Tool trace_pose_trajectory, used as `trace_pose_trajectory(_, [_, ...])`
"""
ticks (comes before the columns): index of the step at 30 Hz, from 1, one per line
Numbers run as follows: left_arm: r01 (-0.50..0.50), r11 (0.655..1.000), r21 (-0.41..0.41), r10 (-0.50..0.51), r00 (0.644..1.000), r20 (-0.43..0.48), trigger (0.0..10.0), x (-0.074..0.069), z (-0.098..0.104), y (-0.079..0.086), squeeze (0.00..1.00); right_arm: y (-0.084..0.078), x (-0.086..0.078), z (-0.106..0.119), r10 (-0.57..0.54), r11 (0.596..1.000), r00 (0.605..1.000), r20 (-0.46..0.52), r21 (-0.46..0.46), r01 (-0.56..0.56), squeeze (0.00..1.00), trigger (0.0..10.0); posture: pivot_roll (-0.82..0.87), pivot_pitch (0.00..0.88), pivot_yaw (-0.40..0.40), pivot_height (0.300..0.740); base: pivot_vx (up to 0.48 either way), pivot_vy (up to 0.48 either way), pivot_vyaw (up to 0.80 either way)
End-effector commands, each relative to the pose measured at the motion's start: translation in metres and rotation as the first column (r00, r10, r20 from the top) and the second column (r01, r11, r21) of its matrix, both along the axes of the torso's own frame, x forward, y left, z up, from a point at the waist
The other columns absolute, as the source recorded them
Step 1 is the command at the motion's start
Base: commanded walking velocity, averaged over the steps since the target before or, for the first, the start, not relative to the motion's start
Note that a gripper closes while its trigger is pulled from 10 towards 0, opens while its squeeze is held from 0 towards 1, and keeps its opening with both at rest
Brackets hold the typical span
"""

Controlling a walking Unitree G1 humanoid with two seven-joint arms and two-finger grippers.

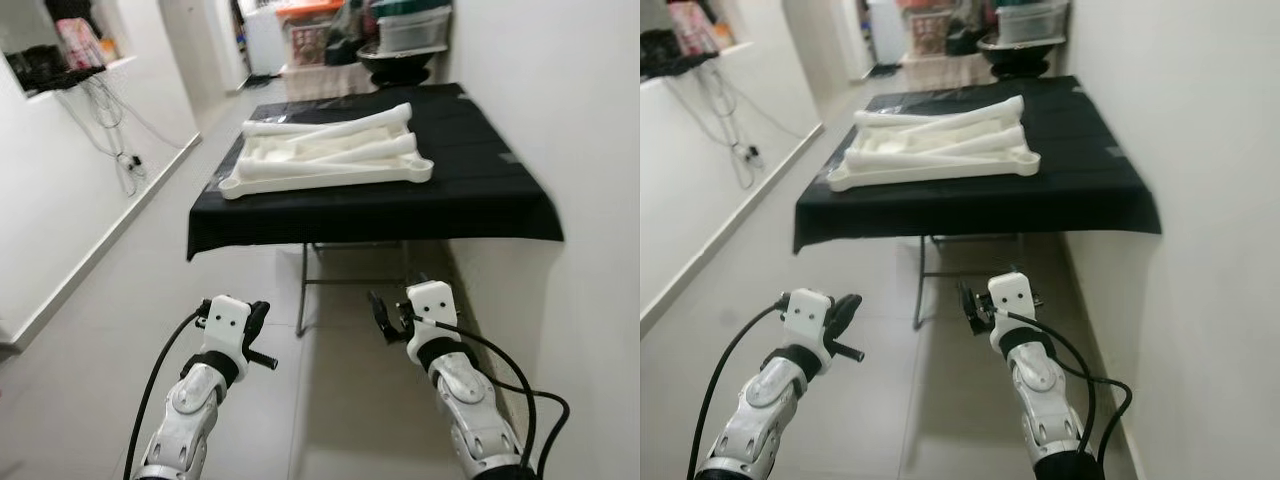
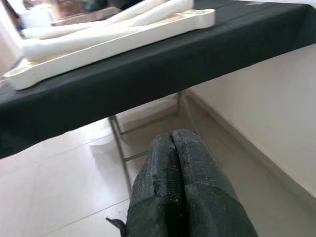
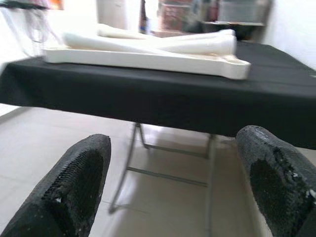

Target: Building children table

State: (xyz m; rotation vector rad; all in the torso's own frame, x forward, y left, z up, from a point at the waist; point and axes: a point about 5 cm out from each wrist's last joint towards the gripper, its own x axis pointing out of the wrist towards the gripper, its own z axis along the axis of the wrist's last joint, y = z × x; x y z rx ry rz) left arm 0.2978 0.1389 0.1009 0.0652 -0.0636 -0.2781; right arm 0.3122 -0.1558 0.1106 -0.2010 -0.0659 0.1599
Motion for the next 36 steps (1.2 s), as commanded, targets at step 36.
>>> trace_pose_trajectory(36, [0.004,1.0,-0.01,-0.004,0.999,0.047,10.0,0.011,0.022,0.002,0.0,0.033,0.024,0.051,0.25,0.967,0.957,0.146,0.008,-0.254,0.0,10.0,-0.06,0.0,0.125,0.74,0.364,0.0,0.0])
